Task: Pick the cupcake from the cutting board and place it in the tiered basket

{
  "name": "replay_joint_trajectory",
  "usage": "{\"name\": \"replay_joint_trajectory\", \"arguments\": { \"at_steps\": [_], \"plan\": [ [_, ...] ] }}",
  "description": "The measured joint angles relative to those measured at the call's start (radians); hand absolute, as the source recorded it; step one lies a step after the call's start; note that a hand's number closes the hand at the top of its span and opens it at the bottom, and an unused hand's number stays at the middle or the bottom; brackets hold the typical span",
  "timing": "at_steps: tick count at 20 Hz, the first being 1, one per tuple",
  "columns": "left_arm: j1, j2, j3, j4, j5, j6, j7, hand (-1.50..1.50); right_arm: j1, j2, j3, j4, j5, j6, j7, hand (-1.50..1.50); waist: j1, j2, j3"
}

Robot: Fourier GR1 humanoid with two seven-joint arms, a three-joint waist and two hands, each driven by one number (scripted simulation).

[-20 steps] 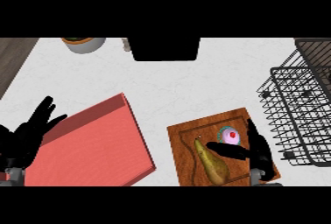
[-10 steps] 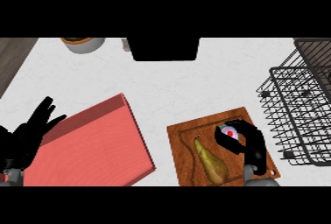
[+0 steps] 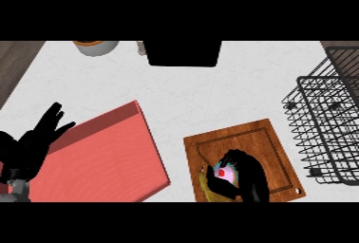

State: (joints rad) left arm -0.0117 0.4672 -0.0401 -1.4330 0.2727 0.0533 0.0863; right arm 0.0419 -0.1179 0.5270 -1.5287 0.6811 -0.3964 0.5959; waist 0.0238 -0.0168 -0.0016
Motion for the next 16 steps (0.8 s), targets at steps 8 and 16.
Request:
{"name": "replay_joint_trajectory", "arguments": {
  "at_steps": [8, 16],
  "plan": [
    [0.042, 0.015, 0.027, 0.004, 0.000, 0.016, 0.000, 0.00, 0.103, -0.112, 0.318, -0.261, 0.388, 0.110, 0.123, 1.50, -0.052, -0.015, 0.004],
    [0.070, 0.020, 0.045, -0.001, 0.000, 0.014, -0.019, 0.00, 0.204, -0.210, 0.414, -0.726, 0.725, 0.242, 0.308, 1.50, -0.073, -0.009, 0.009]
  ]
}}
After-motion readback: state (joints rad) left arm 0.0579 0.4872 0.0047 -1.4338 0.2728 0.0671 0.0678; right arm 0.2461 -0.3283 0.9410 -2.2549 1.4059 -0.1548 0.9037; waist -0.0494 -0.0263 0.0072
